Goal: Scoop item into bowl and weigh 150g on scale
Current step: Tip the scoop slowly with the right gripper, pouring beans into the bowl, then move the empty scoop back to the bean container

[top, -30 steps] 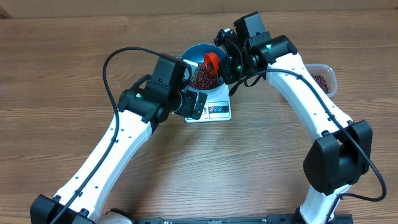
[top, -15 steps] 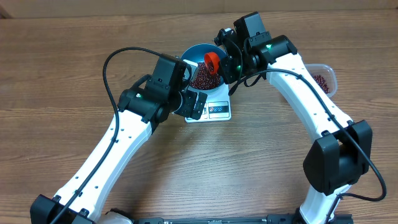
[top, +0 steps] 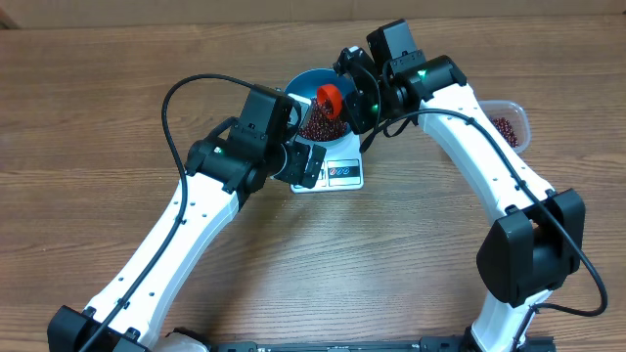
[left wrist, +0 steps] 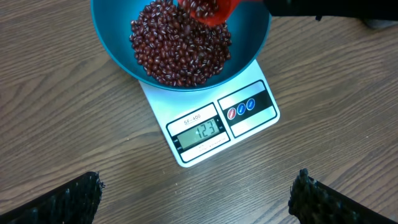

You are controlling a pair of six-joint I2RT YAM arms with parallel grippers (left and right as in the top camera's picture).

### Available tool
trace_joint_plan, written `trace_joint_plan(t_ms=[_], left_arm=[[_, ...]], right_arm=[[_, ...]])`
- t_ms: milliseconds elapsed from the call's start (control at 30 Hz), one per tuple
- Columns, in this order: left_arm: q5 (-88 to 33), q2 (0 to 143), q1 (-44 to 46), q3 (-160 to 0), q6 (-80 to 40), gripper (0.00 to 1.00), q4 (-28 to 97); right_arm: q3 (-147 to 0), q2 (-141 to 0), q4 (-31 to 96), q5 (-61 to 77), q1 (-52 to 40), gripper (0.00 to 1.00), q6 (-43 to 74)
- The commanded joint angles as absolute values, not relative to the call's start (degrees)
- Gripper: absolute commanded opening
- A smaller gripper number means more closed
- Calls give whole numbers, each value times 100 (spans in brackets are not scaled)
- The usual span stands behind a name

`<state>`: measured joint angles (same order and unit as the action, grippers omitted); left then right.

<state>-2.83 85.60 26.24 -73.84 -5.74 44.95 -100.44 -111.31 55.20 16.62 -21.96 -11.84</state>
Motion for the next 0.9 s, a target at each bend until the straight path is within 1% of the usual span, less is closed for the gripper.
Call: trace_joint_plan(t_ms=[0, 400, 533, 667, 867], left_arm=[[-342, 8506, 2628, -7365, -467, 100, 4477], [-342, 8506, 2628, -7365, -469, 100, 4477], [-342, 8506, 2628, -7365, -467, 100, 4477], [-342, 8506, 2628, -7365, -467, 100, 4477], [-342, 8506, 2628, -7365, -469, 100, 4477]], right_arm=[[-10226, -11080, 5487, 1522, -2224, 4, -1009], [-10226, -11054, 5518, 1520, -2233, 4, -952], [-10226, -10912, 5478, 1483, -2285, 4, -1260], [-10226, -10785, 5404, 1146, -2373, 3, -1468], [-10226, -10768, 5406, 231, -2587, 4, -1531]])
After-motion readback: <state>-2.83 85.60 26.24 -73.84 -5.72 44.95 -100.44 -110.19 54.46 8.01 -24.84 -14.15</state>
